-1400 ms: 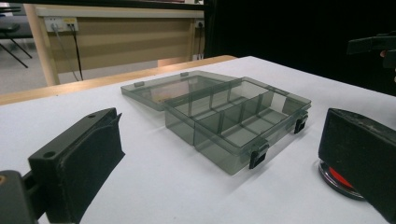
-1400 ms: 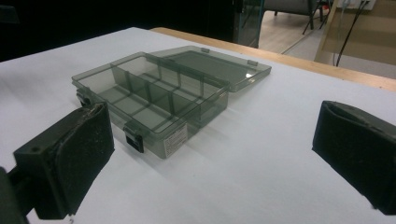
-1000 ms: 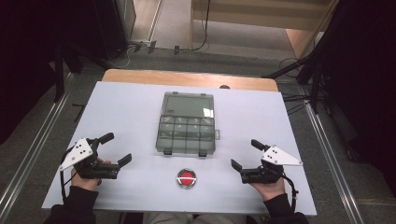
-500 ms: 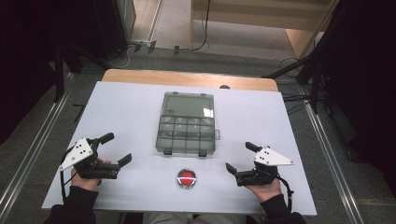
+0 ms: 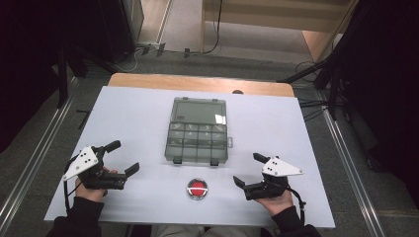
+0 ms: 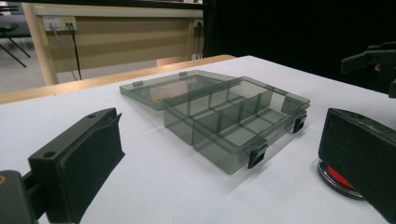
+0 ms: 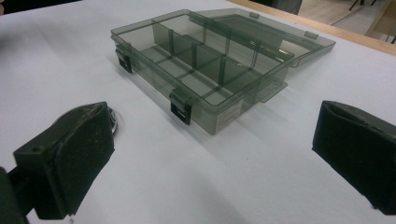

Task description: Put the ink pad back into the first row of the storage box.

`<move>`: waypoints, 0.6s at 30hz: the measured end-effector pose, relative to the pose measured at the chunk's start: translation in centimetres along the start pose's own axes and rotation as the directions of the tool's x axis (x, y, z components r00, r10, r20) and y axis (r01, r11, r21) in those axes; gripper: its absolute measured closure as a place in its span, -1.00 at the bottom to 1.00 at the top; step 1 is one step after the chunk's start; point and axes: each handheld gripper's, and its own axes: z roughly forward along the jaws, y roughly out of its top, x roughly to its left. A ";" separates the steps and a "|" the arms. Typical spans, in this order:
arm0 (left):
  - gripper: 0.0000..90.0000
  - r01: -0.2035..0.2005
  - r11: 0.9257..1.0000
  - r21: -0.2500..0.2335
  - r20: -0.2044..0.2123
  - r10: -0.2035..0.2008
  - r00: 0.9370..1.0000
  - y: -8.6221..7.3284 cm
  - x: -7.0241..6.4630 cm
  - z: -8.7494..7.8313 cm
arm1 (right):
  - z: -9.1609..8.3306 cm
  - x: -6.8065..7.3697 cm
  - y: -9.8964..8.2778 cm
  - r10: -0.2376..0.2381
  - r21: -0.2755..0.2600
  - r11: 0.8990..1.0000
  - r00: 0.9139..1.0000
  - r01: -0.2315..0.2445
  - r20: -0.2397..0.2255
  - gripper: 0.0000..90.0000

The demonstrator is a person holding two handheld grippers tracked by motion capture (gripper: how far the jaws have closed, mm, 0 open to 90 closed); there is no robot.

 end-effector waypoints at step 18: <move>-1.00 -0.001 1.000 0.002 0.002 0.001 1.000 0.0 0.0 0.0 | 1.7 1.7 -0.1 -0.056 0.090 0.994 0.995 0.063 -0.089 -1.00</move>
